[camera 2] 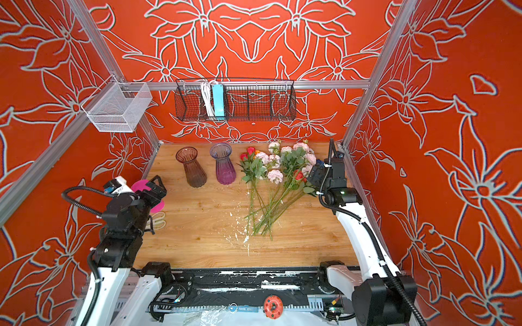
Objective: Arrange the flowers into the vase
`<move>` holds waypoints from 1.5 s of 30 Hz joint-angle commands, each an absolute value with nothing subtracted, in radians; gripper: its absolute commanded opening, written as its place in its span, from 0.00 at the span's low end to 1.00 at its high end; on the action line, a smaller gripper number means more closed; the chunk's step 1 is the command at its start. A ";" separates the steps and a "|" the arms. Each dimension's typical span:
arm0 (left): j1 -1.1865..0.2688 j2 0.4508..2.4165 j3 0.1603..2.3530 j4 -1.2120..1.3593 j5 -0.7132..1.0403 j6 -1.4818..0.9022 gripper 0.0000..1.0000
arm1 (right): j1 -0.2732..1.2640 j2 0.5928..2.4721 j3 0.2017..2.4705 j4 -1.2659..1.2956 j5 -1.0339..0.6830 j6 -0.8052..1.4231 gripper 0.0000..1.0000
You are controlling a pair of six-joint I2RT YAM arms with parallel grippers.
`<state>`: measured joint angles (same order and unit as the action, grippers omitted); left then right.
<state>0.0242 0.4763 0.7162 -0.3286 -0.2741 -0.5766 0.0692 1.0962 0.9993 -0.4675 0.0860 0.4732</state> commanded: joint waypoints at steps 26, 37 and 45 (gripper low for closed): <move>-0.207 1.332 1.549 -0.903 0.234 -0.731 0.71 | 0.109 1.088 0.930 -0.534 -0.154 0.539 0.76; -0.206 1.591 1.664 -0.826 0.165 -0.778 0.64 | 0.109 0.984 0.864 -0.523 -0.134 0.545 0.78; -0.178 1.703 1.731 -0.796 0.111 -0.801 0.63 | 0.109 0.939 0.870 -0.579 -0.044 0.499 0.80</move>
